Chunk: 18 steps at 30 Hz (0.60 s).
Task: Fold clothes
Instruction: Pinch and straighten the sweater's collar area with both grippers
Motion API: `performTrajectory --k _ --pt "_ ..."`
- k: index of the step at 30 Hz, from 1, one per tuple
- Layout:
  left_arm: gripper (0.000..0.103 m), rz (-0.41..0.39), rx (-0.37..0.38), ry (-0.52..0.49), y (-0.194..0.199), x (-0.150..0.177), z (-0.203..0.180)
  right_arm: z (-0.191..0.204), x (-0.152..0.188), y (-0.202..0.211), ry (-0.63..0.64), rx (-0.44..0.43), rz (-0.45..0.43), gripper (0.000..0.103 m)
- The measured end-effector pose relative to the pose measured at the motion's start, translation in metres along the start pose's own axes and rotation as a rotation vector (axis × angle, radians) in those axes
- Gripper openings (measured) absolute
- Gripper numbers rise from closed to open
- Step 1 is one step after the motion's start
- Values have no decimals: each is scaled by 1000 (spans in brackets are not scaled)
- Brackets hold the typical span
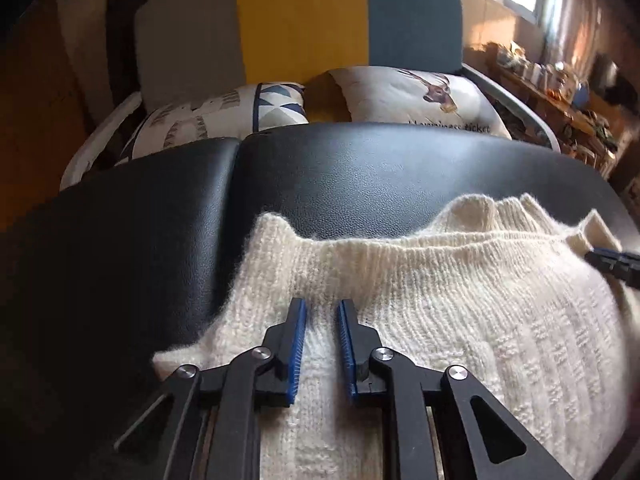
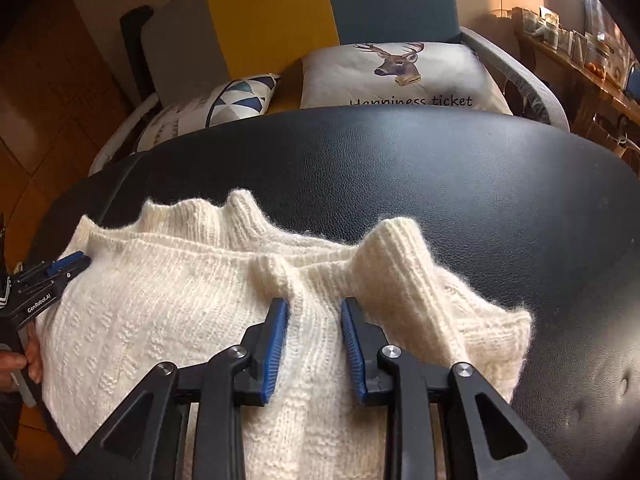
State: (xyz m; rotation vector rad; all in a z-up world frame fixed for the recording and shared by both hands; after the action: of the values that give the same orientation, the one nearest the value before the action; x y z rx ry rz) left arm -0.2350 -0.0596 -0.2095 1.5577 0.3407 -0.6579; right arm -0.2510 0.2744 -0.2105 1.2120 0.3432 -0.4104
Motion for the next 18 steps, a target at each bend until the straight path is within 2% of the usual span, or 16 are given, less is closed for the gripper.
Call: performTrajectory --k 4,6,8,11,13,14,16,18 --pt "13 -33 151 -4 19 -9 -17 2 -1 15 -36 -79 -19 29" --pt "17 -16 206 -46 17 -18 -33 9 0 25 -24 -116 -33 30" --pt "24 29 226 -107 9 -24 -52 14 3 30 10 -115 -29 30" --pt "25 92 188 -197 -13 -25 -76 10 5 33 48 -42 -22 31" --pt "24 95 148 -233 -19 -24 -83 2 5 34 44 -6 -25 31" --pt "21 92 135 -249 -21 -24 -86 -4 5 34 38 25 -30 31" --pt "8 75 112 -260 -20 -23 -88 -14 8 30 29 62 -18 31" --pt "5 38 89 -218 -16 -24 -83 -22 14 22 27 80 6 31"
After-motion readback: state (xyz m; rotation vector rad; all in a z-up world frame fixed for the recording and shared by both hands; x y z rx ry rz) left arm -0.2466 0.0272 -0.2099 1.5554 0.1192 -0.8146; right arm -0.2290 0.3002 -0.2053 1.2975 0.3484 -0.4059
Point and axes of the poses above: each gripper's, at about its wrist camera, not at the fingertips, and y roughly against the way its jaws point, z to its left, x to its underside, the point moved 6 cm from there along -y, roughly the way its jaws point, and after that the axes turned 7 degrees about -y, right-handed, at the moved point
